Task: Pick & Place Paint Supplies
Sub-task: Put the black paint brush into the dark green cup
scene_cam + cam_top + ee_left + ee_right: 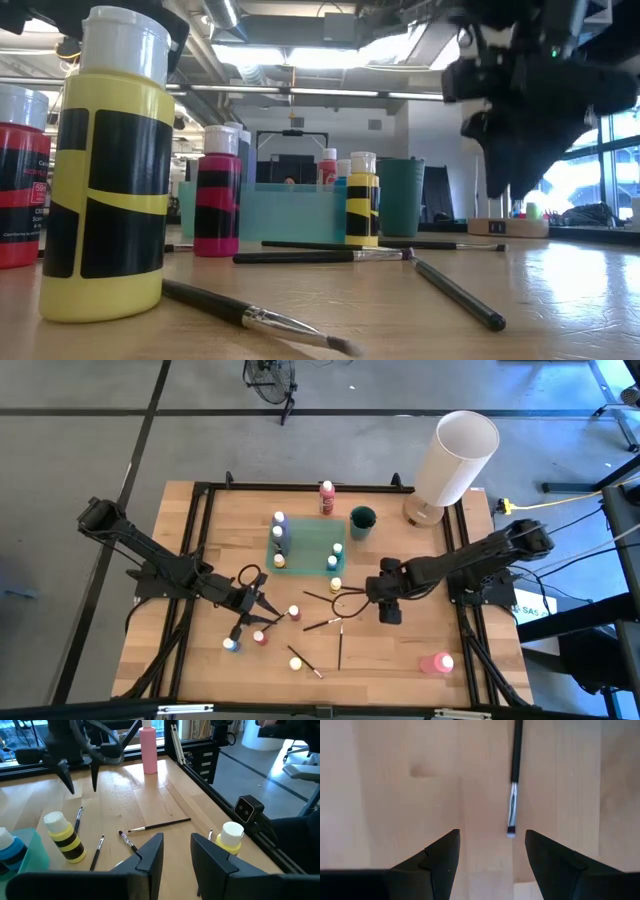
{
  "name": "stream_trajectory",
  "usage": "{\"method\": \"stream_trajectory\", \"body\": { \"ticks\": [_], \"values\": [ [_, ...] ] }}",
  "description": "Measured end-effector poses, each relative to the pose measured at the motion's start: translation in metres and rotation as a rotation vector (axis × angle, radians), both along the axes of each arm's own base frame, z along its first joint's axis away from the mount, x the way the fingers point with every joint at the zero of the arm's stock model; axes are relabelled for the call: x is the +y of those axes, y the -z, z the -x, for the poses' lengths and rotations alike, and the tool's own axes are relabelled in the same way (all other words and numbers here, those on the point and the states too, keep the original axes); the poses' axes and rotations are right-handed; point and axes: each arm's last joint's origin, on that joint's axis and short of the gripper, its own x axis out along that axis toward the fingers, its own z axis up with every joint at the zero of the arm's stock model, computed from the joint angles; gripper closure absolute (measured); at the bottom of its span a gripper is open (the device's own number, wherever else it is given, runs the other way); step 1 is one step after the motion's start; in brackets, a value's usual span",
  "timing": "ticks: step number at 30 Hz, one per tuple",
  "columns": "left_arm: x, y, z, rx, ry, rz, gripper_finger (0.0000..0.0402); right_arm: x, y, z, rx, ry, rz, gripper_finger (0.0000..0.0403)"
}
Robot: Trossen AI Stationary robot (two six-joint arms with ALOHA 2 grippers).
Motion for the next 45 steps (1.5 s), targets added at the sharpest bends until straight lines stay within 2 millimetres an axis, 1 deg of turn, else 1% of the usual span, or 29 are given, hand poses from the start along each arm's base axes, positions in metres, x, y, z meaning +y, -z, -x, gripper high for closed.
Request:
{"method": "stream_trajectory", "body": {
  "ticks": [5, 11, 22, 34, 45],
  "values": [
    [0.000, 0.000, 0.000, 0.000, 0.000, 0.000, 0.0310, -0.005, 0.017, -0.003, 0.096, -0.005, 0.030, 0.0174],
    [0.000, 0.000, 0.000, 0.002, 0.000, 0.000, 0.0310, -0.012, 0.027, -0.008, 0.131, -0.006, 0.042, 0.0174],
    [0.000, 0.000, 0.000, 0.003, 0.001, -0.001, 0.0307, -0.022, 0.027, -0.011, 0.119, 0.011, 0.040, 0.0175],
    [0.000, 0.001, 0.000, 0.009, 0.000, 0.000, 0.0309, -0.022, 0.028, -0.013, 0.104, 0.006, 0.022, 0.0174],
    [0.000, 0.002, 0.001, 0.019, 0.000, -0.005, 0.0307, -0.023, 0.042, -0.005, 0.098, 0.006, 0.018, 0.0174]
  ]
}}
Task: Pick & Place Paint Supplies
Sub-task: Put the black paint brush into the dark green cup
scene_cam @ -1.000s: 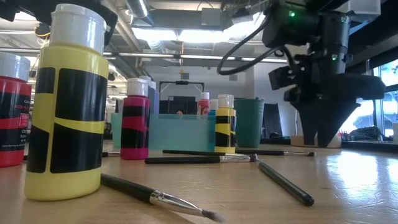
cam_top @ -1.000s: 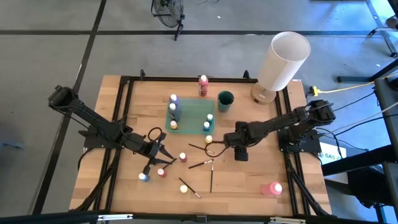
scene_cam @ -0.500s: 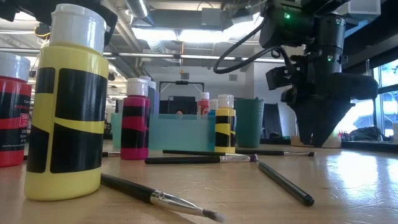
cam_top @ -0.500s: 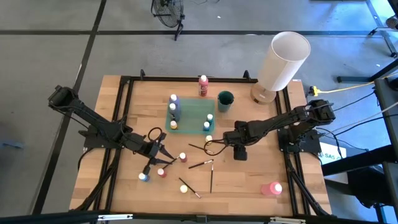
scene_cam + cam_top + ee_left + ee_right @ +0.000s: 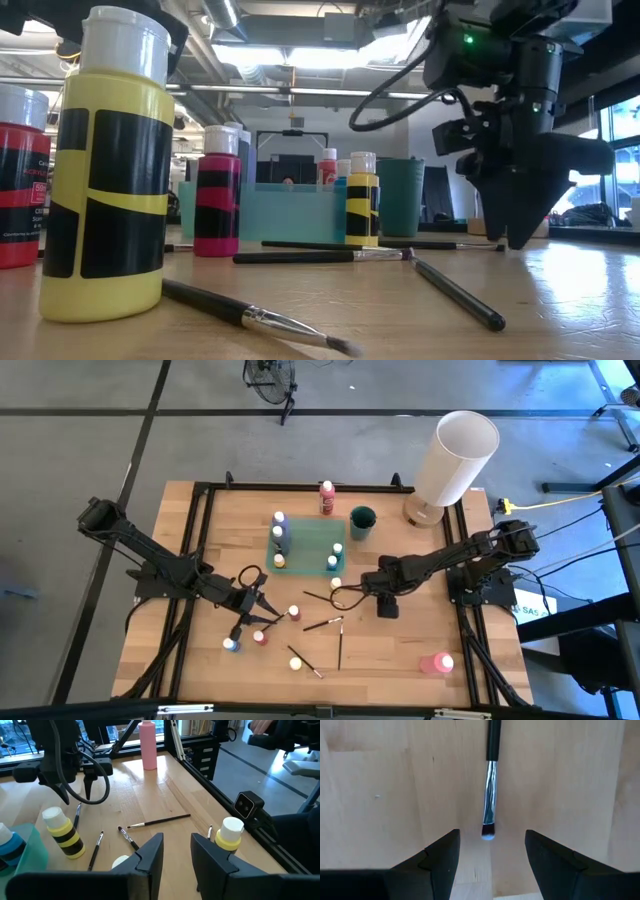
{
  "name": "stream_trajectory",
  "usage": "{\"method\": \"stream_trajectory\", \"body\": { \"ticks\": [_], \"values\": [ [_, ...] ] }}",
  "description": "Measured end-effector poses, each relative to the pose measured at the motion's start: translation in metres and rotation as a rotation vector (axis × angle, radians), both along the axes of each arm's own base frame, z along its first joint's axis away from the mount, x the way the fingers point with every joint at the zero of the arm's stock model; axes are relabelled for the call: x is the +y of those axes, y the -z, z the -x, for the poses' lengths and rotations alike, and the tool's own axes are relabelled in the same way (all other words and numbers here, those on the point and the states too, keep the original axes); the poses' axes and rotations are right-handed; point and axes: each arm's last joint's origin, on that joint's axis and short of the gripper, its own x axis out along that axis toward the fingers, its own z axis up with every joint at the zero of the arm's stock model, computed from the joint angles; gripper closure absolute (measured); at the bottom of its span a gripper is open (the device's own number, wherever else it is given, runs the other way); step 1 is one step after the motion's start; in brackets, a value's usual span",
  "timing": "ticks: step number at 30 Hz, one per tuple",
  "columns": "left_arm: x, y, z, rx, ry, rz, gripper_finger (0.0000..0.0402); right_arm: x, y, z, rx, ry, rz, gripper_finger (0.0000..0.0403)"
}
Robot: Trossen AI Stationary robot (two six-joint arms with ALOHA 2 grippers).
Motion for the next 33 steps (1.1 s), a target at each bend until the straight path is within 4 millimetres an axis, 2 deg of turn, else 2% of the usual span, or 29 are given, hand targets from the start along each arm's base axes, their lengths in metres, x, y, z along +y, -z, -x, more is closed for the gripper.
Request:
{"method": "stream_trajectory", "body": {
  "ticks": [24, 33],
  "values": [
    [0.000, 0.000, 0.000, -0.001, 0.001, -0.002, 0.0310, -0.007, 0.005, -0.006, -0.083, 0.011, -0.050, 0.0174],
    [0.000, 0.000, 0.000, -0.001, 0.001, -0.002, 0.0311, -0.011, 0.005, -0.005, -0.062, 0.032, -0.084, 0.0174]
  ]
}}
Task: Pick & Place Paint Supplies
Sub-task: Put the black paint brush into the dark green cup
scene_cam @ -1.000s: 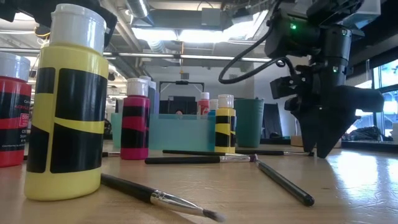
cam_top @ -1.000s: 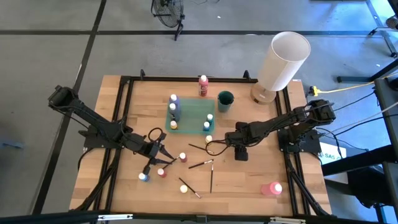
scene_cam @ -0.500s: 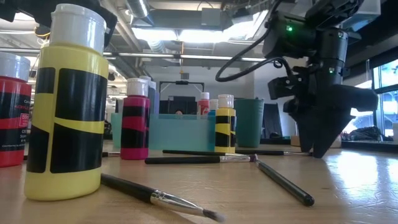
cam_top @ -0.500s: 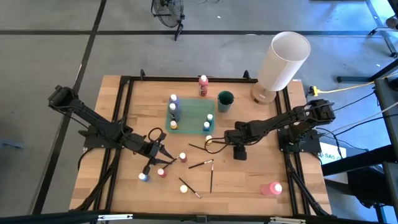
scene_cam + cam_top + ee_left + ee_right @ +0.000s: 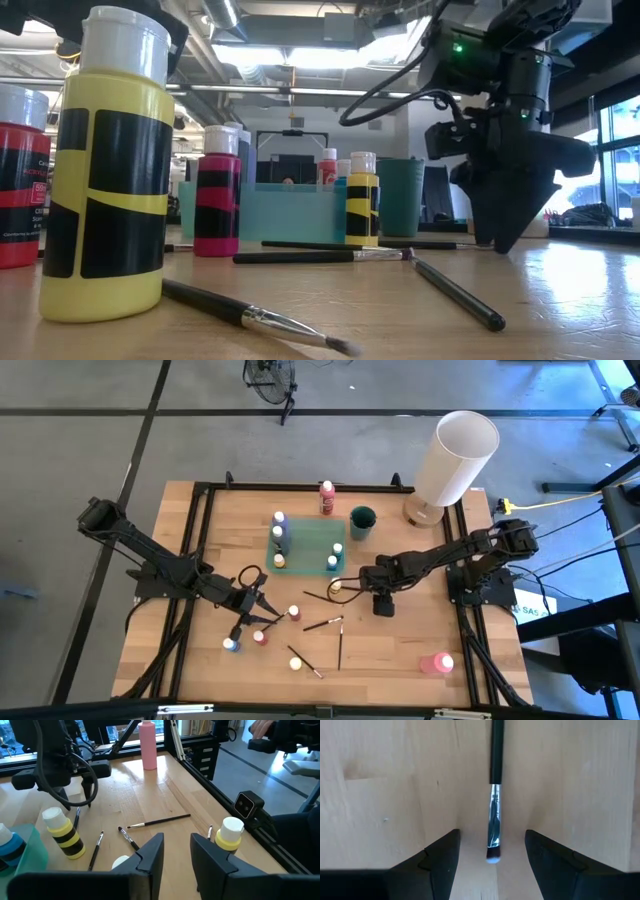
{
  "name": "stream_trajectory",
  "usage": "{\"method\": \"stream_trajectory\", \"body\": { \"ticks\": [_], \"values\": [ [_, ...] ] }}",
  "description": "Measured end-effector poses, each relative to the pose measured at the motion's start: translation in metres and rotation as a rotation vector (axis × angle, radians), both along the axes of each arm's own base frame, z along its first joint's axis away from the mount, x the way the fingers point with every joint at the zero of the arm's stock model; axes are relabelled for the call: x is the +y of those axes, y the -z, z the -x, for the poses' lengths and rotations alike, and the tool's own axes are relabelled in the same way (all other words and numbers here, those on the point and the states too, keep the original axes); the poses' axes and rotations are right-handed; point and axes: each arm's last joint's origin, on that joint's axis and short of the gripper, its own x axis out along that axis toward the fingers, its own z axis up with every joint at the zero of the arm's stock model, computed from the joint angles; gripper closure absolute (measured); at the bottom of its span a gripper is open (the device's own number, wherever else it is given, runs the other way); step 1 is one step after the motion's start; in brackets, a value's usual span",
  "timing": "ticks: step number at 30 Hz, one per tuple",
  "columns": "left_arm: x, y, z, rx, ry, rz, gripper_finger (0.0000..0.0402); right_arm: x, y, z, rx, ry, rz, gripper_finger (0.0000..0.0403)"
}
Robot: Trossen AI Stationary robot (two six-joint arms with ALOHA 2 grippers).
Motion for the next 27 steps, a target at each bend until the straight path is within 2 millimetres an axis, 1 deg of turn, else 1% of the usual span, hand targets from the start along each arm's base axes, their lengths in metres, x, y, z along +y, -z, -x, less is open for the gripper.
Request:
{"method": "stream_trajectory", "body": {
  "ticks": [5, 13, 20, 27],
  "values": [
    [0.0000, 0.0000, 0.0000, 0.000, 0.000, 0.000, 0.0313, -0.0050, -0.0001, 0.0007, 0.018, 0.056, -0.028, 0.0174],
    [0.0000, 0.0000, 0.0000, 0.000, 0.000, 0.000, 0.0313, -0.0066, 0.0001, 0.0013, 0.029, 0.069, -0.042, 0.0176],
    [0.0000, 0.0000, 0.0000, 0.001, 0.000, 0.002, 0.0313, -0.0067, 0.0079, -0.0001, 0.068, 0.056, -0.024, 0.0195],
    [0.0000, 0.0000, 0.0000, 0.001, 0.000, 0.001, 0.0313, -0.0069, 0.0088, -0.0001, 0.074, 0.058, -0.015, 0.0212]
  ]
}}
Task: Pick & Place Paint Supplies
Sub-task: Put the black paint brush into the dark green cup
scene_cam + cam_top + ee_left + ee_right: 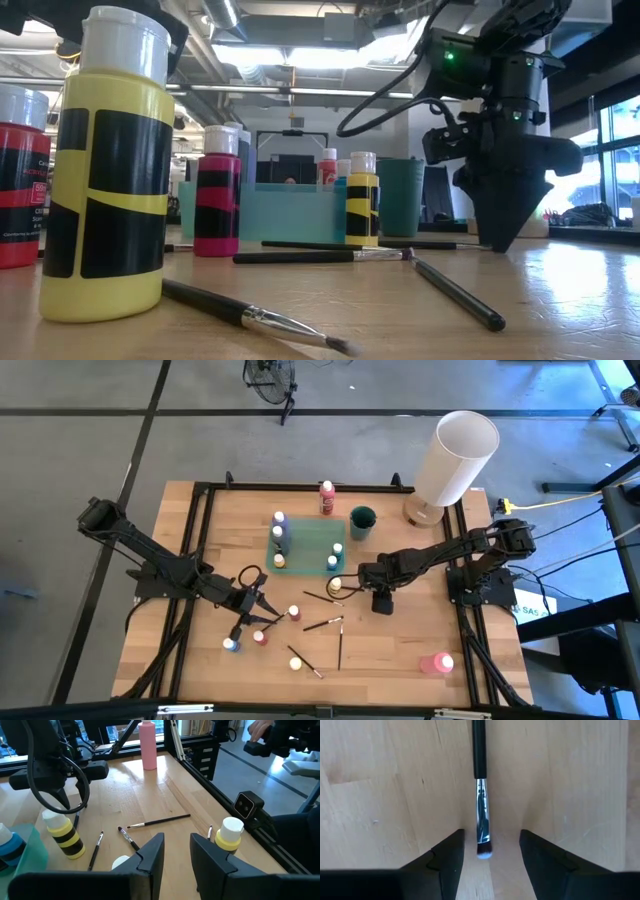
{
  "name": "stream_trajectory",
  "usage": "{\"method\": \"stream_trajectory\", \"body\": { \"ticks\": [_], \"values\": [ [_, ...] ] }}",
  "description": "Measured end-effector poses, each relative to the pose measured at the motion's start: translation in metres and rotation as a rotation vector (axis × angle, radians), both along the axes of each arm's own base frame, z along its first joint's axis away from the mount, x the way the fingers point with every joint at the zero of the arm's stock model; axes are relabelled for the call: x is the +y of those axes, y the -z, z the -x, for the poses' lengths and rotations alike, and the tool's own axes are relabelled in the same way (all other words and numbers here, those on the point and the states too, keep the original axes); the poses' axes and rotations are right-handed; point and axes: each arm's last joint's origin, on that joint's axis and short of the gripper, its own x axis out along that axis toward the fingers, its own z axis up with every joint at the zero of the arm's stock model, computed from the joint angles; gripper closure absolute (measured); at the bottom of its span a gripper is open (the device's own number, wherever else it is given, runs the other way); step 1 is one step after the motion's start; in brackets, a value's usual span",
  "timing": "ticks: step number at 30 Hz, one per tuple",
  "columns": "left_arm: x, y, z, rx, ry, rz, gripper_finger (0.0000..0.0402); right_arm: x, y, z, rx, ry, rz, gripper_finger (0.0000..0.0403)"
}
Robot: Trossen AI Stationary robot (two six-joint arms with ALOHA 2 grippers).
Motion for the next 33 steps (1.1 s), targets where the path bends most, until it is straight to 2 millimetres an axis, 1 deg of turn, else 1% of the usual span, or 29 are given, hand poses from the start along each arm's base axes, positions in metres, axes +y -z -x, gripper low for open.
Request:
{"method": "stream_trajectory", "body": {
  "ticks": [8, 27, 33],
  "values": [
    [0.0000, 0.0000, 0.0000, 0.000, 0.000, 0.001, 0.0313, 0.0002, 0.0003, 0.0009, 0.008, 0.017, -0.006, 0.0252],
    [0.0003, 0.0020, 0.0006, 0.028, -0.009, 0.015, 0.0313, 0.0011, 0.0002, 0.0019, 0.022, 0.030, -0.036, 0.0390],
    [0.0003, 0.0020, 0.0007, 0.030, -0.011, 0.021, 0.0313, 0.0013, 0.0001, 0.0019, 0.022, 0.031, -0.039, 0.0399]
  ]
}}
